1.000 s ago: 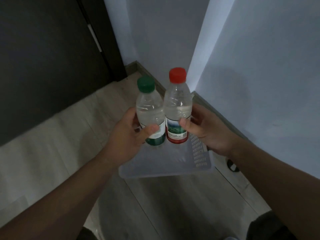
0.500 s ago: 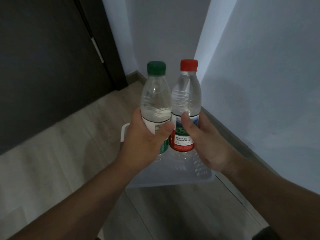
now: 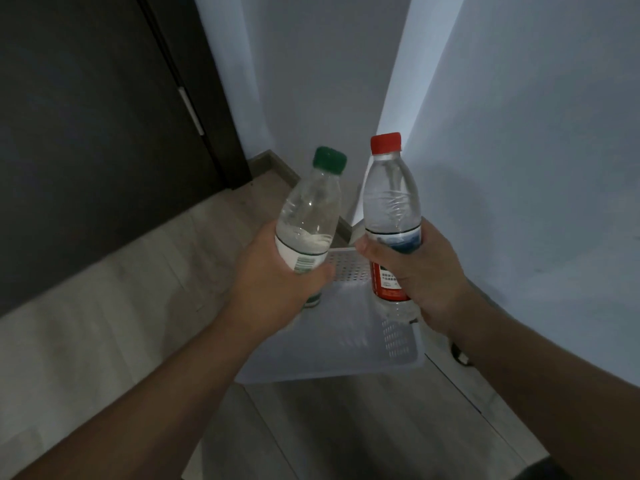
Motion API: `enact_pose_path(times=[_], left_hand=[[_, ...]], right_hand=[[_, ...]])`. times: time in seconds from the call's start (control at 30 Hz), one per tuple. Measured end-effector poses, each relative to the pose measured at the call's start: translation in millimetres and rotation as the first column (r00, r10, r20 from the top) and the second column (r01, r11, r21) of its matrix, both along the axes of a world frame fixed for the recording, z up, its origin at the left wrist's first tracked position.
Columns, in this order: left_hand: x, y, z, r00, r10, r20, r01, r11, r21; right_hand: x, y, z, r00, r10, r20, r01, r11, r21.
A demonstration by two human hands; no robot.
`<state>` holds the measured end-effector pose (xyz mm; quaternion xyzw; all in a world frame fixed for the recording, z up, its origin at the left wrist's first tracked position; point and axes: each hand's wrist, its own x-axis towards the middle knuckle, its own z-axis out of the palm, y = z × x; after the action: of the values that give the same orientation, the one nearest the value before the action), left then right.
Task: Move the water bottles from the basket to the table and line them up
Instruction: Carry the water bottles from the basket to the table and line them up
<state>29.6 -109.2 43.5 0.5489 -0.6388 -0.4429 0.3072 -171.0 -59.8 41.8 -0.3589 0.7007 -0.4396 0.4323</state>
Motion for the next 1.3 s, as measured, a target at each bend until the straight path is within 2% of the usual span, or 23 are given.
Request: enact_pose_path(times=[0.13,0.2,0.27,0.33,0.43,0.47,0.53,0.7,0.8,0.93,1.2,1.3], left_hand=[[9,-3,-1,0.97,-0.098,0.222,0.126,0.985,-0.116],[13,-5,-1,0.909,-0.163,0.384,0.239,0.957,-0.161],[15,-7,-3,0.819,-0.179,0.545,0.353,0.906,-0.234],[15,-6,-4,0.718,-0.167,0.676,0.463,0.839,-0.286],[17,-4,-8,0.561,-0.128,0.818,0.602,0.741,-0.296],[17,-3,-8,0.517,-0.116,0.848,0.64,0.711,-0.292],[16,-2,-8,0.452,-0.101,0.886,0.687,0.673,-0.274],[5,-2,10,0.397,-0.089,0.913,0.715,0.654,-0.247],[3,5,61,0.39,-0.079,0.917,0.727,0.637,-0.254],[3,24,184,0.373,-0.18,0.91,0.717,0.679,-0.159],[3,65,496,0.283,-0.285,0.916,0.788,0.614,-0.053],[2,79,587,0.284,-0.259,0.923,0.819,0.566,-0.094]], right_hand=[[-9,-1,4,0.929,0.017,-0.371,-0.003,0.999,0.037],[-14,1,8,0.876,0.041,-0.48,-0.031,0.999,0.027],[-20,2,10,0.784,0.067,-0.618,-0.065,0.998,0.025],[-27,4,12,0.616,0.104,-0.781,-0.103,0.993,0.051],[-38,6,8,0.246,0.162,-0.956,-0.187,0.975,0.117],[-41,7,6,0.158,0.165,-0.973,-0.201,0.971,0.132],[-45,8,3,0.079,0.161,-0.984,-0.204,0.969,0.142],[-42,11,25,0.046,0.206,-0.977,-0.169,0.966,0.195],[-38,31,76,0.118,0.192,-0.974,-0.109,0.978,0.179],[-30,64,190,0.216,0.231,-0.949,-0.051,0.973,0.226],[-34,102,504,0.217,0.254,-0.943,-0.003,0.966,0.259],[-34,116,600,0.216,0.229,-0.949,-0.002,0.972,0.235]])
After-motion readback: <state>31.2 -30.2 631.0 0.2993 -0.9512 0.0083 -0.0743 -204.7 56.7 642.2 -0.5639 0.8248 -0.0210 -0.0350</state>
